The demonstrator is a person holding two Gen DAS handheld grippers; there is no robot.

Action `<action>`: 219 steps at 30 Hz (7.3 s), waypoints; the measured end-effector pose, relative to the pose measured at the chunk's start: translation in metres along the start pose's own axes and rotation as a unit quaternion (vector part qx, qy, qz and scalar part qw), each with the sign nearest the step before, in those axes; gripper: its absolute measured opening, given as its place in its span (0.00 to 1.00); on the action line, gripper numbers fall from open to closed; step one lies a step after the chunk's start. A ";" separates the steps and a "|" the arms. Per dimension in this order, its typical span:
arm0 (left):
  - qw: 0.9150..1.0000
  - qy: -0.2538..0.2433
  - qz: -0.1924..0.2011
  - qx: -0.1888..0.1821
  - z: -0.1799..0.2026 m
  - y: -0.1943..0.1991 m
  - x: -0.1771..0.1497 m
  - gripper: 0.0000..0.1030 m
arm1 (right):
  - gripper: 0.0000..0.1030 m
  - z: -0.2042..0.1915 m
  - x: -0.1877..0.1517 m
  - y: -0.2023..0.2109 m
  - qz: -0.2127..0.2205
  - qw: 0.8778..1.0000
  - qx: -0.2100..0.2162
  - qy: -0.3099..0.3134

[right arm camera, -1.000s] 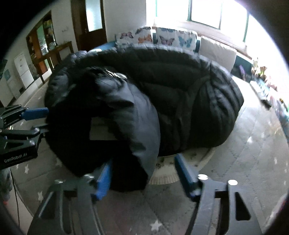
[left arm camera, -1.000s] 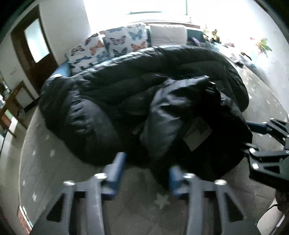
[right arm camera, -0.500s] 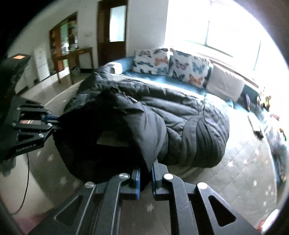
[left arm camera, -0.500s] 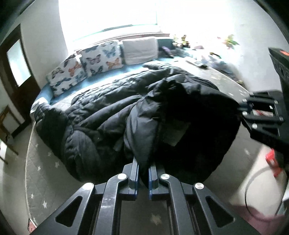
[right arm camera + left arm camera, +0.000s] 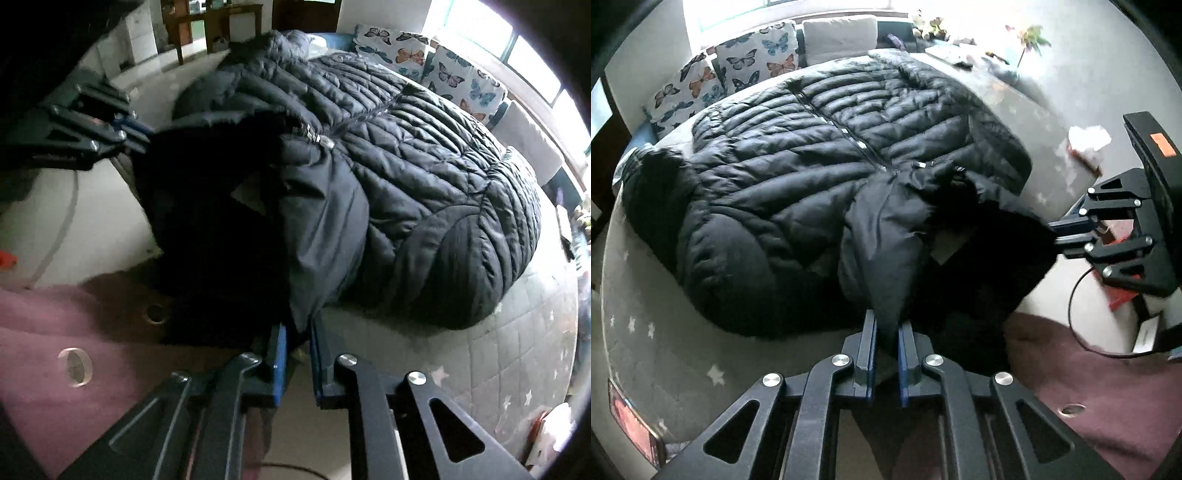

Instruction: Fold large clothes

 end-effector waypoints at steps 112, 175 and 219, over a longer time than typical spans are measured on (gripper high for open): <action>0.970 0.235 -0.008 -0.065 -0.323 -0.228 0.332 0.12 | 0.50 0.244 0.297 -0.130 -0.012 0.975 -0.170 -0.145; 0.909 0.204 0.327 0.159 -0.316 0.128 0.167 0.07 | 0.54 0.169 0.140 0.008 0.083 0.982 -0.073 -0.156; 0.957 0.249 0.147 -0.003 -0.219 0.006 0.085 0.62 | 0.54 0.094 0.077 -0.061 0.019 0.994 0.023 -0.106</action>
Point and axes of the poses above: each gripper's, at about its wrist camera, not at the fingertips, and y roughly against the way its jaws point, z to its right, x to its top, the point moved 2 cm from there along -y, roughly the way its jaws point, and after that the axes turned 11 degrees about -y, right-handed, at the moved point
